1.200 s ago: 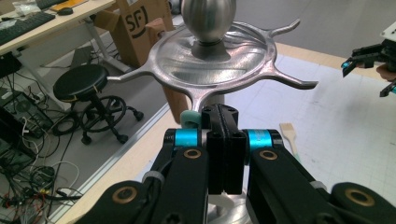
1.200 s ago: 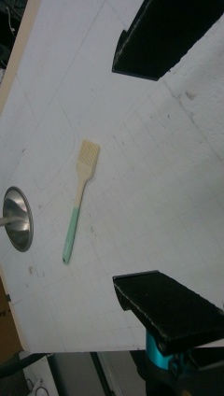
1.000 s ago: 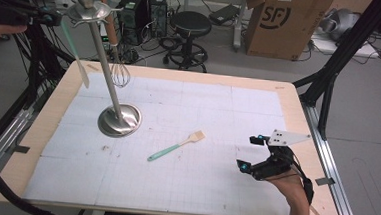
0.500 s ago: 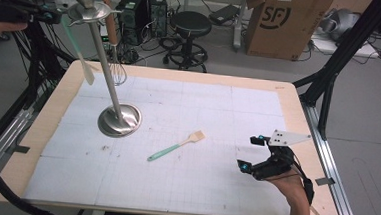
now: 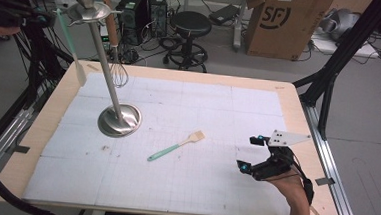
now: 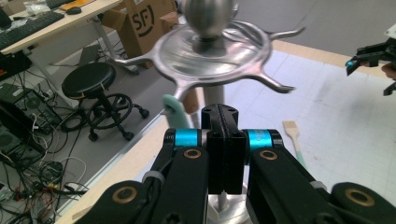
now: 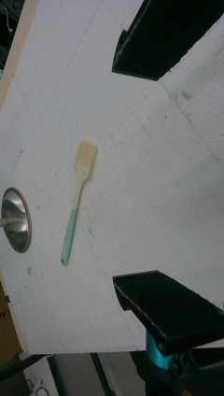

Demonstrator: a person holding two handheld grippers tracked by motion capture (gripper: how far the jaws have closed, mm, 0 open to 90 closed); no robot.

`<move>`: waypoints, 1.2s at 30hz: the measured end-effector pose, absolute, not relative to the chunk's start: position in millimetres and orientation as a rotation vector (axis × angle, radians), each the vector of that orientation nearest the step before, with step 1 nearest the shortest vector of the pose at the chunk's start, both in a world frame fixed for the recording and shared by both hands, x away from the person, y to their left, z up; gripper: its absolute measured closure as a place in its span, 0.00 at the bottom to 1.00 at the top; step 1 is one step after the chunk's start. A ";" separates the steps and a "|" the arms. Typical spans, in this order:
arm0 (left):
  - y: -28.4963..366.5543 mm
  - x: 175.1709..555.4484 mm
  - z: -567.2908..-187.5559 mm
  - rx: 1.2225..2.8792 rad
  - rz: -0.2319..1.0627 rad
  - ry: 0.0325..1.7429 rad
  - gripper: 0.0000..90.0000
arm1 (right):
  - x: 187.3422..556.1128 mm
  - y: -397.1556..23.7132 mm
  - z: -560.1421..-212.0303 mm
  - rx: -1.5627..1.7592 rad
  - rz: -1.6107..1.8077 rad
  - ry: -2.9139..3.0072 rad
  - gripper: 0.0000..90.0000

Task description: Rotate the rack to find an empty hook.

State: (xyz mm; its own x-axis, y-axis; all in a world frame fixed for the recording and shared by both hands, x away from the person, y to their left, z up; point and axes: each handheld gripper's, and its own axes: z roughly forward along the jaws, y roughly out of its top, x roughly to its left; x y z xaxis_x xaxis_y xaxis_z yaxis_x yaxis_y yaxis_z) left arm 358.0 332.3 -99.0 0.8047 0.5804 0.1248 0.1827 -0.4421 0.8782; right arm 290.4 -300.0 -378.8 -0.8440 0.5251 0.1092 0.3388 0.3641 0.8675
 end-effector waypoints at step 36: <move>289.0 344.5 -98.9 2.041 0.502 0.528 1.00 | 291.9 -300.1 -376.6 0.763 1.489 2.430 0.00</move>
